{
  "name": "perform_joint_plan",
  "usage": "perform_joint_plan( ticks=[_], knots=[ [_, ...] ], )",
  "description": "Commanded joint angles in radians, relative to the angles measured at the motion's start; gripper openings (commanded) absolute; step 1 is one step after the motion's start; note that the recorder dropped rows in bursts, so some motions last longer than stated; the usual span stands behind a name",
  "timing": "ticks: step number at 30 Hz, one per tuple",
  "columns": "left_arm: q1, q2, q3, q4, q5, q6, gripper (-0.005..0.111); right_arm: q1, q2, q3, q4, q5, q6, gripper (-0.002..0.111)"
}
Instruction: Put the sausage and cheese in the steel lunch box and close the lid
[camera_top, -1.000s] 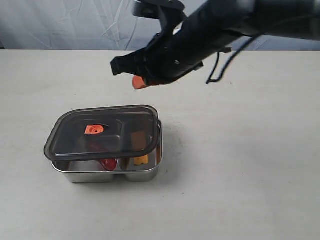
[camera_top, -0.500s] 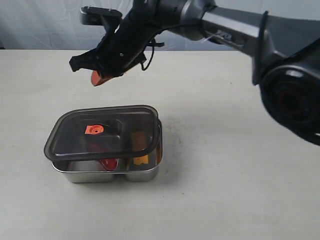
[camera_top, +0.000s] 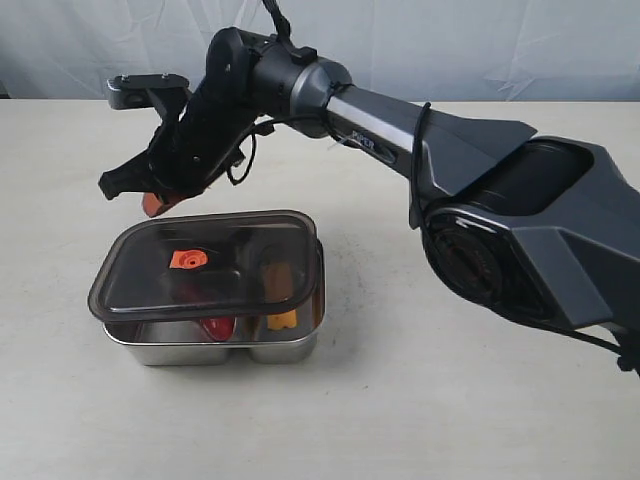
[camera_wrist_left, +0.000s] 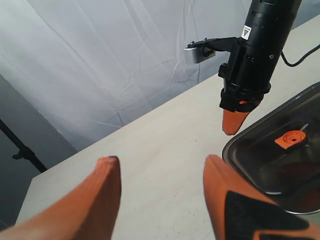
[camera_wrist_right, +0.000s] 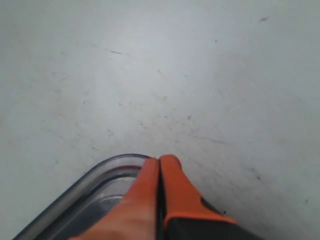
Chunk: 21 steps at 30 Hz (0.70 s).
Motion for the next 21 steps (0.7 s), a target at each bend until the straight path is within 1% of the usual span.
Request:
perform_joint_plan(
  ticks=[1, 13, 21],
  knots=[
    [-0.009, -0.006, -0.005, 0.003, 0.003, -0.008, 0.049, -0.008, 0.006, -0.010, -0.053, -0.003, 0.011, 0.000],
    [-0.009, -0.006, -0.005, 0.003, 0.003, -0.008, 0.049, -0.008, 0.006, -0.010, -0.073, 0.114, 0.027, 0.000],
    [-0.009, -0.006, -0.005, 0.003, 0.003, -0.006, 0.049, -0.008, 0.006, -0.010, -0.077, 0.150, 0.059, 0.000]
  ],
)
